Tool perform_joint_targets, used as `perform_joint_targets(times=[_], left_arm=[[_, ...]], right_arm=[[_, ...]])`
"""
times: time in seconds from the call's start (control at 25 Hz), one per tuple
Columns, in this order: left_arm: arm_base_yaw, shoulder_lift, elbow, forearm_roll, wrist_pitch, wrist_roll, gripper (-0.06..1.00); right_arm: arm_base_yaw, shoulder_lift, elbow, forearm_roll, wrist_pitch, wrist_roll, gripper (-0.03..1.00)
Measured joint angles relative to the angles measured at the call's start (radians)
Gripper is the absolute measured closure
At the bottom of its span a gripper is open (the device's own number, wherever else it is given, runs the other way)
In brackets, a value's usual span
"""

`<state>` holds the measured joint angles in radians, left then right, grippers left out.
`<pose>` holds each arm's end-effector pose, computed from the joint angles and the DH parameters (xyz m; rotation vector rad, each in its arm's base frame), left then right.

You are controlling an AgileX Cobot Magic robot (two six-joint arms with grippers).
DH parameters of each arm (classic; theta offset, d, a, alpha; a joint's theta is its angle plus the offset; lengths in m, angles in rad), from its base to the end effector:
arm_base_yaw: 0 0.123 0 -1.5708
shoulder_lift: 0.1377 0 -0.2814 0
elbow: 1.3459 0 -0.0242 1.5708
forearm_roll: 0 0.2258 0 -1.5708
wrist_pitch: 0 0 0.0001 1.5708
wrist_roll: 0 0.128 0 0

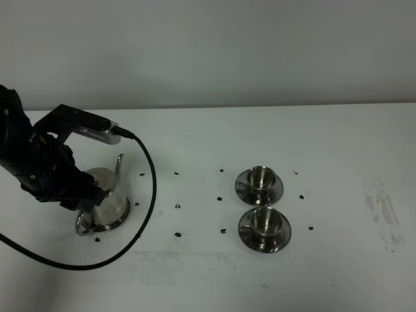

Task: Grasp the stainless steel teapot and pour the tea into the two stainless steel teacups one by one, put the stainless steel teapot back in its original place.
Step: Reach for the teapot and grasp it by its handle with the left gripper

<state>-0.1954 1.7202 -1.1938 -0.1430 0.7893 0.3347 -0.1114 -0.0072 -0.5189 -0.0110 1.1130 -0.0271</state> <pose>0.3287 -0.0783 0.1990 0.6181 2.7203 -0.1321 0.0038 -0.0017 0.2480 0.0883 2.0700 -0.0983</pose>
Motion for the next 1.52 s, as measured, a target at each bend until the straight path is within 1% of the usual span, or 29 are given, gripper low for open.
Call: perform_joint_targets(times=[0.4,0.56,0.64,1.0,1.28,1.52], left_arm=[[0.000,0.045,0.000,-0.008,-0.017,0.008,0.42],[0.003,0.045,0.000,-0.006,-0.015,-0.030,0.42],[0.007,0.047,0.000,0.010,-0.013,-0.048,0.42],[0.011,0.079,0.000,0.030,-0.022,-0.054,0.42],[0.011,0.137,-0.055,0.030,-0.020,-0.068,0.42],[0.011,0.175,-0.063,0.029,-0.019,-0.069,0.42]], right_arm=[[0.000,0.000,0.000,0.000,0.000,0.001,0.68],[0.000,0.000,0.000,0.000,0.000,0.001,0.68],[0.000,0.000,0.000,0.000,0.000,0.001,0.68],[0.000,0.000,0.000,0.000,0.000,0.001,0.68],[0.000,0.000,0.000,0.000,0.000,0.001,0.68],[0.000,0.000,0.000,0.000,0.000,0.001,0.68]])
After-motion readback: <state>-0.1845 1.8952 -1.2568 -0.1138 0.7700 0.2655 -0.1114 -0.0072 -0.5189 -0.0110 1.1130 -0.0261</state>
